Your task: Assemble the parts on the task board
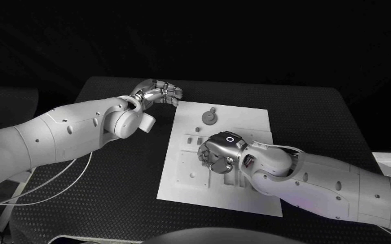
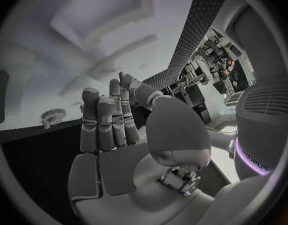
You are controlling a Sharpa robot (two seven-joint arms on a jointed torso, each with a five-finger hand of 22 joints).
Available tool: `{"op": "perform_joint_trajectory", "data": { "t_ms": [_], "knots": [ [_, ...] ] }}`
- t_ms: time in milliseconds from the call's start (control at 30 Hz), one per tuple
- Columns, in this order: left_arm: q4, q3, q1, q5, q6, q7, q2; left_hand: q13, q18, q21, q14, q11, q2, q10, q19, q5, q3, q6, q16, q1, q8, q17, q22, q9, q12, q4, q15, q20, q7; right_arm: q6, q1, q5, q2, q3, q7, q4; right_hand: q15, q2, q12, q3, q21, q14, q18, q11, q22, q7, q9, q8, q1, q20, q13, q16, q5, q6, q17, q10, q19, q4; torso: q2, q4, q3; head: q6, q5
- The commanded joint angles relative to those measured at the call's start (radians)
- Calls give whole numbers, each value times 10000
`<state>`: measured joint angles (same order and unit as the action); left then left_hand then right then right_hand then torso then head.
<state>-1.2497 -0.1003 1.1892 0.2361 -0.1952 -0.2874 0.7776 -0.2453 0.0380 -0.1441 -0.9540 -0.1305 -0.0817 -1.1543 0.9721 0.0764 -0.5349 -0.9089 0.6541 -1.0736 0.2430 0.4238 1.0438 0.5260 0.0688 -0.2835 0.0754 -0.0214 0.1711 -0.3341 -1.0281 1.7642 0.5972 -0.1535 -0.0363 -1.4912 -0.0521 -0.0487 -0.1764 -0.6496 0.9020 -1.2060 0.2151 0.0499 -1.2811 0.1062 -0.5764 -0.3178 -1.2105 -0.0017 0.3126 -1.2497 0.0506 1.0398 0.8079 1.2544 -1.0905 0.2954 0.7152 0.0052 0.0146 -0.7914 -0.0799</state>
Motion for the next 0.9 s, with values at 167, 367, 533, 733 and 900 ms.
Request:
{"op": "perform_joint_trajectory", "data": {
  "t_ms": [167, 367, 533, 733, 900],
  "knots": [
    [-23, 8, 12, -48, 133, -85, -13, 16, 83, 40, -50, -9, -40, 48, 57, 8, 51, 65, -63, 45, 64, 16, -13, -18, 17, 13, 31, 8, -4, 221, 18, 164, -45, -19, 9, 49, -62, 26, 64, -20, 2, 5, 467, 29, -16, 1, -23, -31, -51, -35, 13, 43, 65, 53, 16, 75, -18, -10, -2, 4, 6, -23, -7],
    [-15, 8, 12, -48, 140, -82, -14, 17, 82, 43, -51, -10, -40, 50, 58, 8, 53, 68, -70, 47, 65, 24, -13, -20, 16, 14, 31, 8, -3, 296, 29, 172, -70, -37, 5, 116, -62, 27, 70, -18, 2, 5, 467, 29, -17, 2, -26, -29, -50, -35, 13, 43, 65, 51, 18, 77, -19, -10, -5, -3, -1, -41, -17],
    [-17, 8, 12, -48, 154, -79, -10, 18, 81, 45, -51, -11, -41, 51, 59, 8, 56, 69, -74, 49, 65, 29, -13, -21, 16, 15, 31, 8, -3, 333, 56, 196, -102, -67, -3, 177, -62, 29, 75, -18, 1, 6, 467, 29, -17, 2, -28, -28, -49, -35, 13, 44, 65, 51, 19, 78, -19, -11, -2, -2, 1, -57, -26],
    [-19, 8, 12, -48, 153, -76, -10, 18, 81, 46, -51, -12, -40, 52, 59, 8, 56, 71, -77, 50, 65, 32, -13, -22, 15, 16, 32, 9, -2, 388, 71, 239, -136, -89, -28, 244, -61, 31, 81, -16, -1, 7, 467, 30, -18, 3, -30, -26, -46, -35, 13, 45, 65, 49, 20, 80, -18, -11, -2, -6, 2, -79, -57],
    [-24, 8, 12, -48, 159, -74, -16, 19, 81, 50, -52, -13, -39, 55, 59, 8, 58, 73, -83, 51, 65, 40, -13, -24, 14, 16, 32, 9, -1, 513, 76, 302, -214, -146, -79, 313, -60, 32, 87, -15, -3, 9, 467, 31, -18, 4, -32, -24, -44, -35, 13, 45, 65, 47, 22, 81, -17, -10, -2, -1, 4, -94, -58]
  ]
}}
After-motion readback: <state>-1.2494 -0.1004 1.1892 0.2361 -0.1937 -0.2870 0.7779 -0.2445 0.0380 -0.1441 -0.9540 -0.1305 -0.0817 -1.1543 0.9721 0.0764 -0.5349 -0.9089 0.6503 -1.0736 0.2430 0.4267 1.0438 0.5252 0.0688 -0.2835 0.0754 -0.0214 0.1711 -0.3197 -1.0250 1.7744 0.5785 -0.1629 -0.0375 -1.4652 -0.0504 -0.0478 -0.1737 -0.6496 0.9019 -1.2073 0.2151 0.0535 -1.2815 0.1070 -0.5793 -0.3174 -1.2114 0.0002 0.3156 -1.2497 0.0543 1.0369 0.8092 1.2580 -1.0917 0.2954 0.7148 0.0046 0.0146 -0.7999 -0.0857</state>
